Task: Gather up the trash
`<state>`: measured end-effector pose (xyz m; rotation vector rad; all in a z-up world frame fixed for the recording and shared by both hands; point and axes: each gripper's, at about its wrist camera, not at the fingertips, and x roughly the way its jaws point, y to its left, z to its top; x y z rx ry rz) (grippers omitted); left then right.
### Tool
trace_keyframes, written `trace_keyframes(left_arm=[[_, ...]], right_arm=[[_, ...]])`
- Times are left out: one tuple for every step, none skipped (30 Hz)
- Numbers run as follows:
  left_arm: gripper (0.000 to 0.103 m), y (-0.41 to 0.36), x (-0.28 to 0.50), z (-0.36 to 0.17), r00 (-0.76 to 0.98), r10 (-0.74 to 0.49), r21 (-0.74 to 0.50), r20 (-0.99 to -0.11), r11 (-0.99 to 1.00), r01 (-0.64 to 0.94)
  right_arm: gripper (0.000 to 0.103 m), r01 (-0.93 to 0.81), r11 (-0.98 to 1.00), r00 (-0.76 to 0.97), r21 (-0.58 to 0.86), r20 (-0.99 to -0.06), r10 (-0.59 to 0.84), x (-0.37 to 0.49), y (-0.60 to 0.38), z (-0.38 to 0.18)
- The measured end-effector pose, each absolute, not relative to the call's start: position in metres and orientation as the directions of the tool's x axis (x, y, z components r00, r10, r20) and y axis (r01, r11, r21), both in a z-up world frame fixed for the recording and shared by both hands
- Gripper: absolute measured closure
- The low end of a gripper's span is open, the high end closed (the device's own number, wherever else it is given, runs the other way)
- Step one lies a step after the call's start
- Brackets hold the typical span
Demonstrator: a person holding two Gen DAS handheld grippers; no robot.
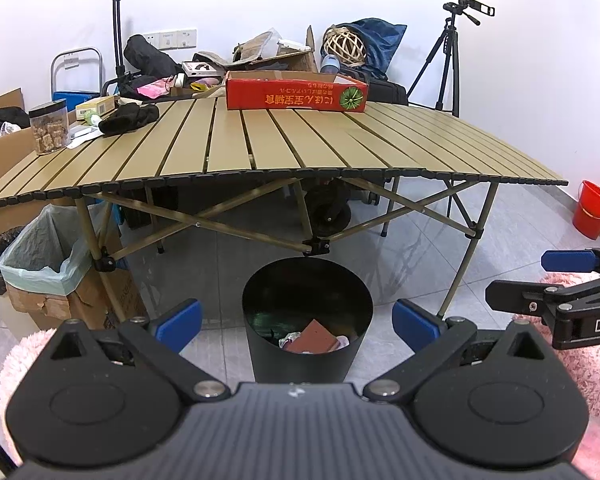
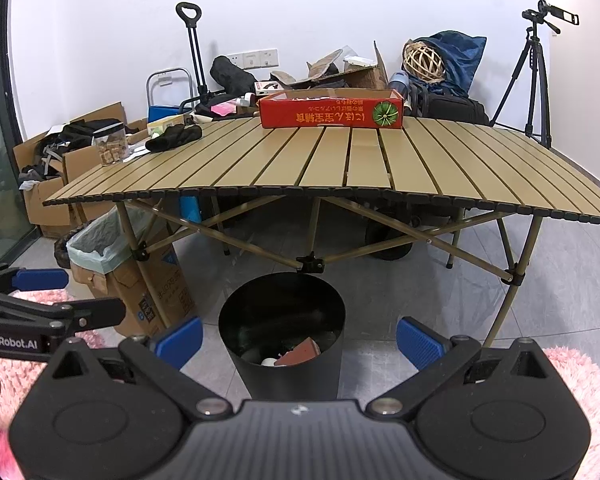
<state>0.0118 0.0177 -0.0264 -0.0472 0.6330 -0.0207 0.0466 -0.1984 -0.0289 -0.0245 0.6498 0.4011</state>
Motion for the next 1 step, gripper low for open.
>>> trace_keyframes(left_arm=[[0.000, 0.0177, 0.0125, -0.0266, 0.804, -0.036, -0.052, -0.593, 0.999, 0.006]], right_arm=[[0.000, -0.371, 0.923, 0.722, 0.102, -0.594, 0.355, 0.0469, -0.1987, -0.0289]])
